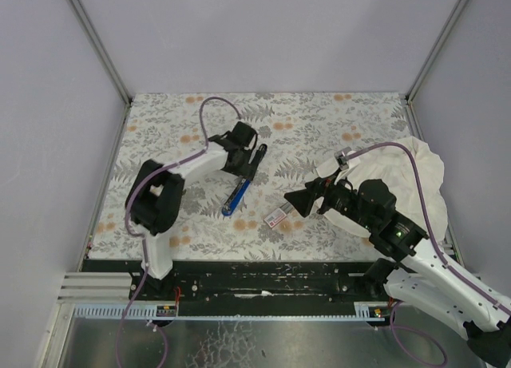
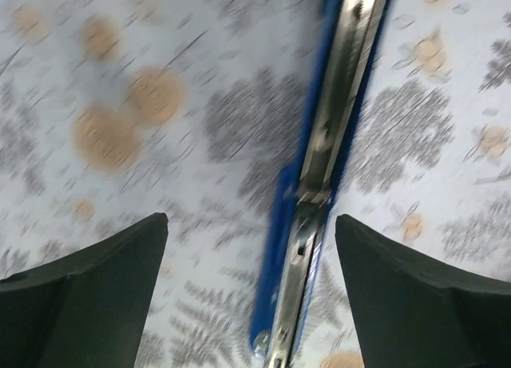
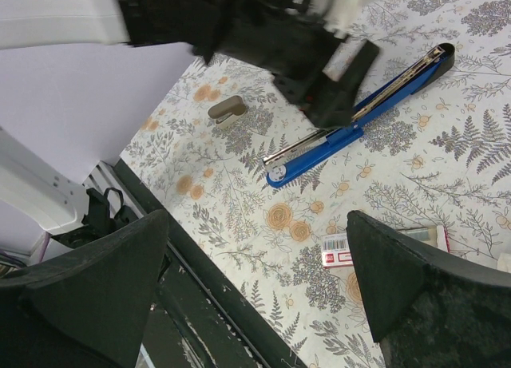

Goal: Load the staples into the stapler

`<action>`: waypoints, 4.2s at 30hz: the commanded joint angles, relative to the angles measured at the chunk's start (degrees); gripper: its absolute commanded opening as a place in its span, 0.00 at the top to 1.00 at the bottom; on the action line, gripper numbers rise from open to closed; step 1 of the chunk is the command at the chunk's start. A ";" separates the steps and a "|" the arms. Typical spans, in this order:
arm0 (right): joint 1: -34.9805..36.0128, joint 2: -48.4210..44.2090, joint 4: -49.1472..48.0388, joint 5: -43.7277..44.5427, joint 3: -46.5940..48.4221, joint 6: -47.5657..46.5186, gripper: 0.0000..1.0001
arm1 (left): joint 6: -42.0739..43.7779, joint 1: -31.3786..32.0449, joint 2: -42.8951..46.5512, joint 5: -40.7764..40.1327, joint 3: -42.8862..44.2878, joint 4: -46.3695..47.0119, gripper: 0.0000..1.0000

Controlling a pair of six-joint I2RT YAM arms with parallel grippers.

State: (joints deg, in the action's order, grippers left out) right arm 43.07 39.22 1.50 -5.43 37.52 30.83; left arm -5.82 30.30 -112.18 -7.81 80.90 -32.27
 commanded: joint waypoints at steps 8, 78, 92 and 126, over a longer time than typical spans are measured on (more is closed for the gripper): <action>-0.01 -1.44 -0.55 -1.19 -0.34 -1.01 0.01 | -5.68 -18.29 23.32 -3.05 -21.81 -3.51 0.10; 14.73 32.41 -5.33 0.40 11.58 -0.45 0.26 | -56.24 0.96 51.64 35.67 -41.11 25.86 1.00; 15.29 31.33 -3.52 6.48 12.24 -3.20 0.56 | -57.35 1.69 54.05 35.62 -43.43 25.69 1.00; 15.24 23.46 8.57 12.81 8.82 -13.66 0.96 | -42.87 -5.84 50.28 45.88 -34.74 11.56 1.00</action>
State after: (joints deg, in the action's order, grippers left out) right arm 58.39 64.45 9.26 5.58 46.46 18.02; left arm -52.36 25.02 -61.10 33.91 43.75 -18.59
